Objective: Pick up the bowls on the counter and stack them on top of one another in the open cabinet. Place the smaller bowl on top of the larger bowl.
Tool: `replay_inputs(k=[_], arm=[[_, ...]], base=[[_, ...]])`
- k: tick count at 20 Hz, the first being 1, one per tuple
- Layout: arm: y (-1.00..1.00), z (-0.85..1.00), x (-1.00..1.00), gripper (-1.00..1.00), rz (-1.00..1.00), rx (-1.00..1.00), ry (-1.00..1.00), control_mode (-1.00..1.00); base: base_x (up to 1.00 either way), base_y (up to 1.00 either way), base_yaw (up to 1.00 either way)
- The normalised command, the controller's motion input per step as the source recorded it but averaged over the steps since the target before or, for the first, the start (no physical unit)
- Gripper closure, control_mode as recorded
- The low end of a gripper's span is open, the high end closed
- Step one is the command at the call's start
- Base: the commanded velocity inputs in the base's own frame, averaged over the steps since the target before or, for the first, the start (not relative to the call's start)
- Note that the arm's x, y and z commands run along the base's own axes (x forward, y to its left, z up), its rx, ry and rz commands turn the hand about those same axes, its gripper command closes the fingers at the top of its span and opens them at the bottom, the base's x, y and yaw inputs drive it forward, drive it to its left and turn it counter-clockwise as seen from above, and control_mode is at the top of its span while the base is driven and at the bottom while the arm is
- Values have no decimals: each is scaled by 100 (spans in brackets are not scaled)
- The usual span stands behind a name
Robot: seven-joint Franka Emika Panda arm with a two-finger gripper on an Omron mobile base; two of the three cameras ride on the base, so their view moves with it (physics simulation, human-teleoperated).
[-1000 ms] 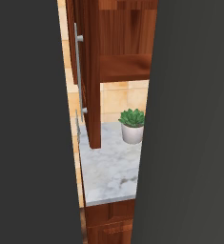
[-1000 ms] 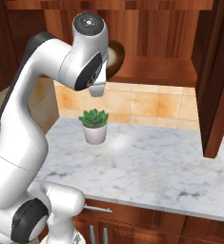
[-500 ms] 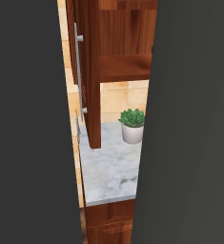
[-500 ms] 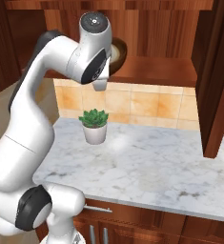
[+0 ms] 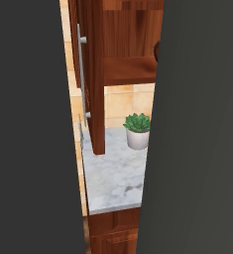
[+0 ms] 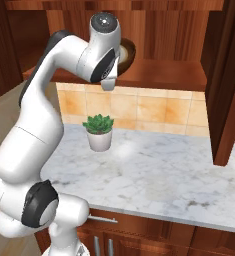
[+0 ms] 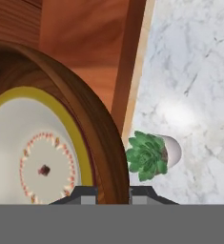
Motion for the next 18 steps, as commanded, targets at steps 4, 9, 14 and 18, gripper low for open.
replay_inputs(k=[4,9,14,18], arm=[[0,0,41,100,0,1,0,-100],[0,0,40,100,0,1,0,-100],[0,0,40,100,0,0,0,-100],[0,0,39,100,0,0,0,-100]], base=[[0,0,0],[0,0,0],[0,0,0],[0,0,0]])
